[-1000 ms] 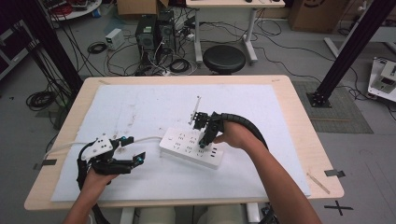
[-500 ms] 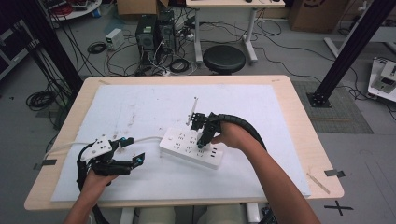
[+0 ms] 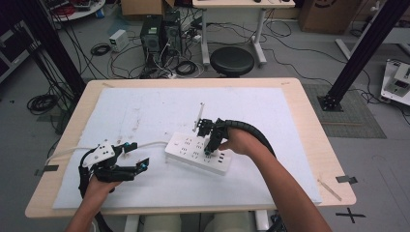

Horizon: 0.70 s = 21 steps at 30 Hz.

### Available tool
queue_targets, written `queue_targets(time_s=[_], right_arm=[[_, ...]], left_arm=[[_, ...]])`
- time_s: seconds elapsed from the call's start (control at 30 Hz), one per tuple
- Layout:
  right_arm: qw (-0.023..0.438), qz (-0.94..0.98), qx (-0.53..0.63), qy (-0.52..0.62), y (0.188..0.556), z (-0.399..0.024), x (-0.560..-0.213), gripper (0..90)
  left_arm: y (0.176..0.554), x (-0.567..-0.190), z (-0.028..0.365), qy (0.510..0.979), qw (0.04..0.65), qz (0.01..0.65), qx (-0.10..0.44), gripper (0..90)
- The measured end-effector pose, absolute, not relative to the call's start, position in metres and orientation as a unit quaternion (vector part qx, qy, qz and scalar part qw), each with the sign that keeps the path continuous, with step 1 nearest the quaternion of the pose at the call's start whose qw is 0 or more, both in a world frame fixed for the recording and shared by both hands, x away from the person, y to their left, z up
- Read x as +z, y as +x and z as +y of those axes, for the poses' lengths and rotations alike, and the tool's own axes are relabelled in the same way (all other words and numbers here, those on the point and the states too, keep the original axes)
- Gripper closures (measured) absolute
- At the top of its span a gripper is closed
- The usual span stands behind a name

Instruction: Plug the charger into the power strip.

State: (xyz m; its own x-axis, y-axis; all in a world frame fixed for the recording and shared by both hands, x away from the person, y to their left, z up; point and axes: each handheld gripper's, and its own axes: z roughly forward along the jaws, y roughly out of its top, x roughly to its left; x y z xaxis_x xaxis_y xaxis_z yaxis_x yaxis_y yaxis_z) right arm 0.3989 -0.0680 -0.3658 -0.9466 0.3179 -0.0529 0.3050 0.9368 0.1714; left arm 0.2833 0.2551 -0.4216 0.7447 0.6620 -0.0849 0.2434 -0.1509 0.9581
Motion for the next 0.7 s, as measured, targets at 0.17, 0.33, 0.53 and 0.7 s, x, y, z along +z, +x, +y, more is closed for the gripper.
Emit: queue_targets(time_s=[0.17, 0.33, 0.53, 0.7], right_arm=[[0.046, 0.983, 0.075, 0.159, 0.3972, -0.0669, -0.3659, 63.7], [0.056, 0.983, 0.063, 0.163, 0.3946, -0.0616, -0.3691, 63.7], [0.048, 0.984, 0.056, 0.163, 0.3989, -0.0607, -0.3697, 63.6], [0.050, 0.984, 0.069, 0.159, 0.3984, -0.0628, -0.3706, 63.2]], left_arm=[[0.2836, -0.4227, 0.2519, 0.740, 0.573, 0.304, 0.179, 21.7], [0.2831, -0.4214, 0.2513, 0.739, 0.574, 0.303, 0.180, 21.7], [0.2809, -0.4215, 0.2576, 0.739, 0.571, 0.308, 0.181, 21.7], [0.2806, -0.4196, 0.2587, 0.735, 0.576, 0.307, 0.183, 21.7]])
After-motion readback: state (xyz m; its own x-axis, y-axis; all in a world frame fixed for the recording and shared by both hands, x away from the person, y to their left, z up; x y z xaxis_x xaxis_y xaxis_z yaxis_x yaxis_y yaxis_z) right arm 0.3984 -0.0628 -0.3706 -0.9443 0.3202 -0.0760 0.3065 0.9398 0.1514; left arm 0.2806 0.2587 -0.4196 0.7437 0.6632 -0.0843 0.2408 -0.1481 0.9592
